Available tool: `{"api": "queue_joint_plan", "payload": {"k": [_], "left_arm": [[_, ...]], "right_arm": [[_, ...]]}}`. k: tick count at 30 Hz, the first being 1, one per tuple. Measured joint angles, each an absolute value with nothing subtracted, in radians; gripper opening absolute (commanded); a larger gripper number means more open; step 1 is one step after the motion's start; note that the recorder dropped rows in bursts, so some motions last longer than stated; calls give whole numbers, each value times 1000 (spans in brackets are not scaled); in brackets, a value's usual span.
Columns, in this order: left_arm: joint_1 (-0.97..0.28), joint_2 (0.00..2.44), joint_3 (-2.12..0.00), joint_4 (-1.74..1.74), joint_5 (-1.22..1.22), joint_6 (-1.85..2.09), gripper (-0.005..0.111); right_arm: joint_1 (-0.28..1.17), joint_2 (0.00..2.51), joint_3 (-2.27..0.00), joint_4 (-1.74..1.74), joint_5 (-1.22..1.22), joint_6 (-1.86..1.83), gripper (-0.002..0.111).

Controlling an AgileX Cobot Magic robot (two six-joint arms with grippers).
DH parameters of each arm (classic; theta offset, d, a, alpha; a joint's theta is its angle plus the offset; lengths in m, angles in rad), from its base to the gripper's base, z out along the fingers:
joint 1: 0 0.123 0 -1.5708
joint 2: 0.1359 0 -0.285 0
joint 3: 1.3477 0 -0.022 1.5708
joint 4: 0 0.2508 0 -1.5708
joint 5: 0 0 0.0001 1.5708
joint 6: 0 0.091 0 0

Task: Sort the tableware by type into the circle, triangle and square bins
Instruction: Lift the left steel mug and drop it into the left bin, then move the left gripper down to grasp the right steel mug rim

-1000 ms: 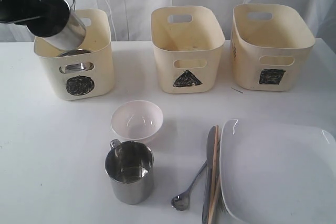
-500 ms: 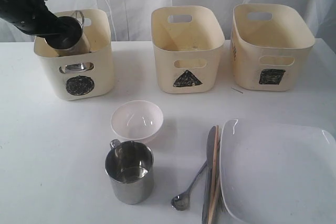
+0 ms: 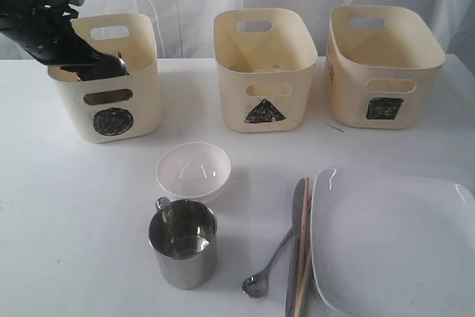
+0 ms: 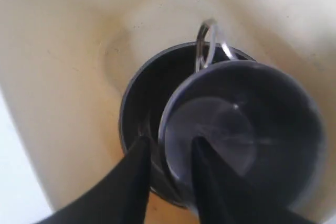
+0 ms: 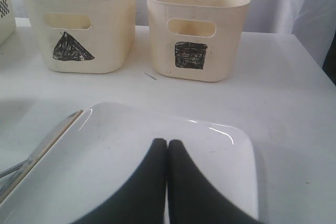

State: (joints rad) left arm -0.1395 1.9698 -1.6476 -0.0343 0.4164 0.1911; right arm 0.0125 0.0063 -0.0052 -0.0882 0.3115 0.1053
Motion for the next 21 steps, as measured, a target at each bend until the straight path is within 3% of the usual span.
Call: {"api": "queue_joint_plan", "payload": {"k": [8, 21], "left_arm": [[-140, 1911, -1648, -54, 533, 167, 46], [-140, 1586, -1648, -175, 734, 223, 46]], "right_arm": [[12, 6, -5, -88, 312, 105, 0], [12, 6, -5, -88, 312, 108, 0]]}}
